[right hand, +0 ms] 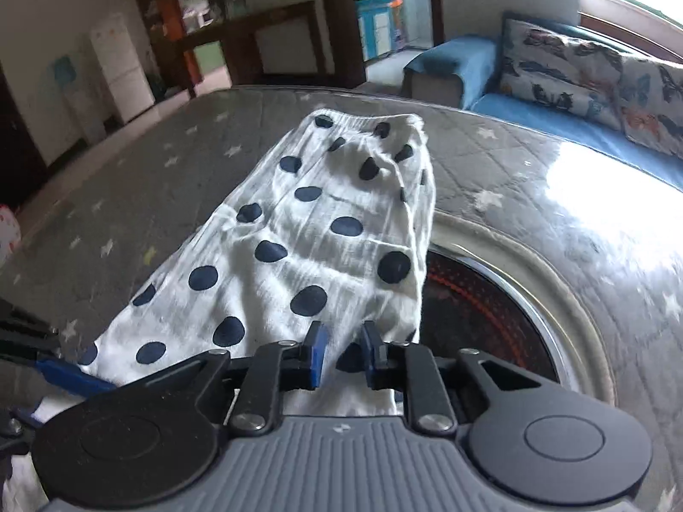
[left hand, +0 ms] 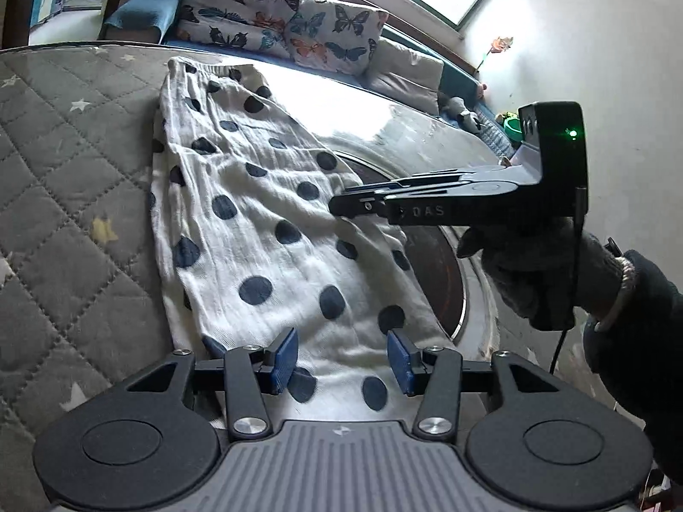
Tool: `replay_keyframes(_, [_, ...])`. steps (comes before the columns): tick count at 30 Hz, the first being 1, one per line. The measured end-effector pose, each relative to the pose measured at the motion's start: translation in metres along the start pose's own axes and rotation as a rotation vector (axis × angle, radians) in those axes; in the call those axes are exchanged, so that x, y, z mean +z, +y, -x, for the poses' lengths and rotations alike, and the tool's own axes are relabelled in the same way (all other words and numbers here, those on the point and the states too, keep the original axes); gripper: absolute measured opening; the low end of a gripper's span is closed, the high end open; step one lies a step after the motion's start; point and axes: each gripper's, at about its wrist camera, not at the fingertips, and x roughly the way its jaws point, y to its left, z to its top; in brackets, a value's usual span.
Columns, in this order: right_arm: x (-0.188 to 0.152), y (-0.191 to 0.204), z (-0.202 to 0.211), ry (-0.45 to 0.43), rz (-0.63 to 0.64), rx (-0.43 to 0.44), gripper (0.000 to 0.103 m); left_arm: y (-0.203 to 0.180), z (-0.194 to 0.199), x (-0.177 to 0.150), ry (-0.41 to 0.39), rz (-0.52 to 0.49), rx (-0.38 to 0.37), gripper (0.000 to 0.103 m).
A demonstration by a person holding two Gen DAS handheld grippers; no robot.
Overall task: Fold clothes
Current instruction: 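Grasp the waistband end of the polka-dot pants with the right tool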
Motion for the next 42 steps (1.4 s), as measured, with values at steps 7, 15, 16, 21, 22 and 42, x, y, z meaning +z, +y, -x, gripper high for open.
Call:
replay_keyframes(7, [0.05,-0.018,-0.001,-0.076,-0.032,0.005,0.041,0.019,-0.011,0.038,-0.061,0.038,0.026,0.054])
replay_keyframes(15, [0.104,-0.05,-0.043,-0.118,-0.093,0.027,0.054,0.041,-0.037,0.064,-0.056,0.061,0.062,0.055])
replay_keyframes(16, [0.109,-0.054,-0.05,-0.118,-0.093,0.023,0.054,0.045,-0.038,0.066,-0.056,0.067,0.065,0.056])
replay_keyframes(21, [0.123,-0.068,-0.076,-0.11,-0.12,0.022,0.057,0.054,-0.043,0.071,-0.058,0.079,0.06,0.056])
replay_keyframes(22, [0.124,-0.07,-0.08,-0.109,-0.122,0.018,0.057,0.055,-0.043,0.072,-0.058,0.077,0.058,0.056])
replay_keyframes(42, [0.124,-0.092,-0.095,-0.146,-0.239,0.141,0.013,0.065,-0.048,0.086,-0.082,0.093,0.056,0.062])
